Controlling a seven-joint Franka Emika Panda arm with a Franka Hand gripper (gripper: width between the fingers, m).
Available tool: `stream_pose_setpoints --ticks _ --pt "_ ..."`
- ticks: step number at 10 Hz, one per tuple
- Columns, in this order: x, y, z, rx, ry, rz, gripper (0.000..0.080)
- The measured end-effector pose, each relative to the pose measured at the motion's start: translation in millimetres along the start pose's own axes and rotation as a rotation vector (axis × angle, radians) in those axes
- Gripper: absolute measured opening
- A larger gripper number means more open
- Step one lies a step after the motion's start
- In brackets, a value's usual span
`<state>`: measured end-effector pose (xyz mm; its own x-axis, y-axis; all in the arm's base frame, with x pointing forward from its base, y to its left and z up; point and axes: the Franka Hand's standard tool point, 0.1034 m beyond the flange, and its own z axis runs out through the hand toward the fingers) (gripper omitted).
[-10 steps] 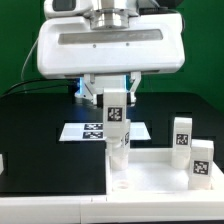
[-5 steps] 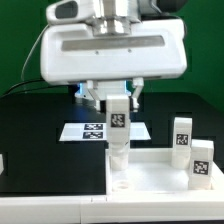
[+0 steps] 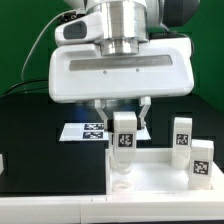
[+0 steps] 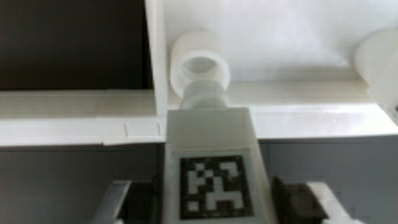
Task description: Assemble square table
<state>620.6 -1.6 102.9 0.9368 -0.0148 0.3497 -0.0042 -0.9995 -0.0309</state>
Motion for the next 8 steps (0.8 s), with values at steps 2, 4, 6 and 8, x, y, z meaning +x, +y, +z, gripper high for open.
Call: stream_pose_setpoints --ticks 2,4,6,8 --pt "2.5 0.0 5.8 0.000 -0.001 0.000 0.0284" --pt "0.3 1.8 11.9 -0.002 -0.008 -0.004 0.0284" --pt "-3.4 3.6 16.9 -0.003 -0.016 -0.003 0.0284" --pt "-7.3 1.0 21.6 -0.002 -0.023 -0.005 0.0284"
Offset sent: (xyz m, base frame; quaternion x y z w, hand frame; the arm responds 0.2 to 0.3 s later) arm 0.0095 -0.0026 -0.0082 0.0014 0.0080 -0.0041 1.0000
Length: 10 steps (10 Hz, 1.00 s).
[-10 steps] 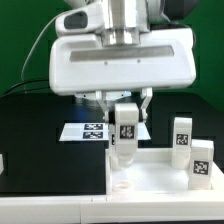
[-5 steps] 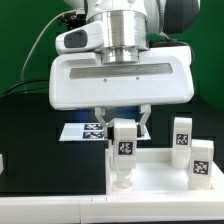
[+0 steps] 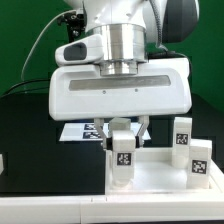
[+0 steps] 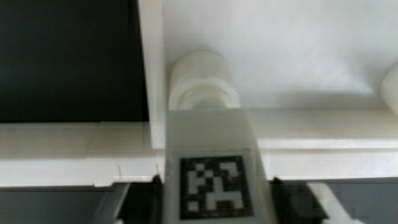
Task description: Assemble square table
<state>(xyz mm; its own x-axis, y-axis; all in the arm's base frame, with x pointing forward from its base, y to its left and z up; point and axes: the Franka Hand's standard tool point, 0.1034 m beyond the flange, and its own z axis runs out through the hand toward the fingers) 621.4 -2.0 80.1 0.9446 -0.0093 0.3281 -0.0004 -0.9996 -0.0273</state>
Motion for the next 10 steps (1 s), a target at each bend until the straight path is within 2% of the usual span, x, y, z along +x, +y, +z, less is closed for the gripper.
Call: stream_pose_setpoints --ticks 2,7,8,9,10 --pt "-3.5 -0.9 5.1 -0.001 -0.002 -0.002 0.0284" --pt "-5.3 1.0 5.0 -0.005 0.001 -0.003 0.0284" --pt "-6.1 -0.2 5.5 0.004 -0.031 0.001 0.0380" --pt "2.1 -1.1 2.9 0.021 -0.093 0.004 0.0520" --pt "10.8 -1.2 0.9 0.040 -0.172 0.003 0.0608"
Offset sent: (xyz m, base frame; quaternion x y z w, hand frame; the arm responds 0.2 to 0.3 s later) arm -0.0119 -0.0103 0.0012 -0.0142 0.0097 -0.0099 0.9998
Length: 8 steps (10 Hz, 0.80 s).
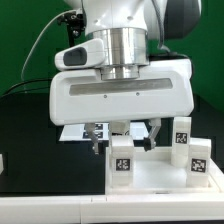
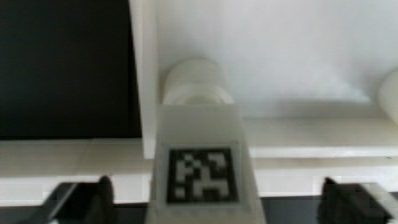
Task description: Assemble square table
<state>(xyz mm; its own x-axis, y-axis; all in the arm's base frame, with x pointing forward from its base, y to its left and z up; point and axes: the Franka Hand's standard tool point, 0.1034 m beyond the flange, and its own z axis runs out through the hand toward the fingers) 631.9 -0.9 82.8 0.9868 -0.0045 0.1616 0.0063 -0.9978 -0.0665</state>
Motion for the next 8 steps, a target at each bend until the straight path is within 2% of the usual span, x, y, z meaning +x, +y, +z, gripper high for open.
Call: stream_pose_setpoints --ticks 3,4,5,8 --pt "8.8 -0.9 -2.0 0.042 -0.211 0.029 0.0647" --pt "4.8 1.9 -1.1 0.054 -0.271 0.025 0.0647" --pt "2.2 8.7 1.3 0.057 -0.284 0.020 0.0649" --pt "3.8 6.8 1.5 0.051 -0.278 0.063 0.0649"
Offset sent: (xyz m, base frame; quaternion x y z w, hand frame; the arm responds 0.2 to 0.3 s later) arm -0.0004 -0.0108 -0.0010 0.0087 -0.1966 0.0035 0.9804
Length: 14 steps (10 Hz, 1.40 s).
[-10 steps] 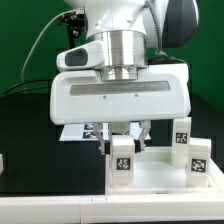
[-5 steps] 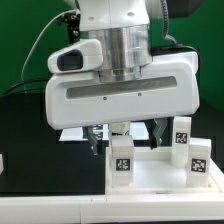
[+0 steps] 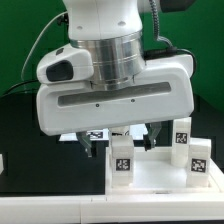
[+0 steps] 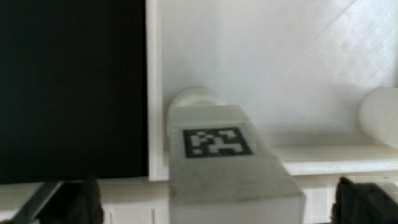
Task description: Assemble square table
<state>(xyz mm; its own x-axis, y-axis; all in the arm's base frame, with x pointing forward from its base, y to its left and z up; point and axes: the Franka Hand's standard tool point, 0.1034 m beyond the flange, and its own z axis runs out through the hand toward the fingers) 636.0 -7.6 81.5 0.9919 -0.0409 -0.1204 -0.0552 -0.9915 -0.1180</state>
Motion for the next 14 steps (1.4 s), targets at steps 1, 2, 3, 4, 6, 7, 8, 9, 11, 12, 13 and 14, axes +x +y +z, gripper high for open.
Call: stream_pose_setpoints --ticks 1,2,3,4,6,7,8,9,11,12,13,14 --pt "0.0 -0.3 0.1 0.000 0.000 0.055 0.0518" --pt "0.0 -0.4 0.1 0.000 0.000 0.096 0.0337" --pt "0.0 -0.9 0.1 0.001 0.000 0.183 0.0284" --pt "-0.1 -1.1 0.3 0.001 0.000 0.241 0.0284" --pt "2.2 -1.5 0.4 0.004 0.036 0.382 0.0284" --pt "1.5 -1.8 0.5 0.011 0.077 0.504 0.0284" --pt "0.3 -1.9 0.8 0.026 0.122 0.636 0.0284" --pt "-1.3 -2.1 1.1 0.055 0.170 0.768 0.0284" --pt "-3.1 -1.5 1.4 0.132 0.186 1.046 0.0285" --pt "-3.1 0.1 1.3 0.158 0.176 1.139 0.0285" --pt "-3.2 0.8 1.3 0.172 0.169 1.185 0.0285" --pt "-3.1 0.9 1.2 0.169 0.171 1.164 0.0285"
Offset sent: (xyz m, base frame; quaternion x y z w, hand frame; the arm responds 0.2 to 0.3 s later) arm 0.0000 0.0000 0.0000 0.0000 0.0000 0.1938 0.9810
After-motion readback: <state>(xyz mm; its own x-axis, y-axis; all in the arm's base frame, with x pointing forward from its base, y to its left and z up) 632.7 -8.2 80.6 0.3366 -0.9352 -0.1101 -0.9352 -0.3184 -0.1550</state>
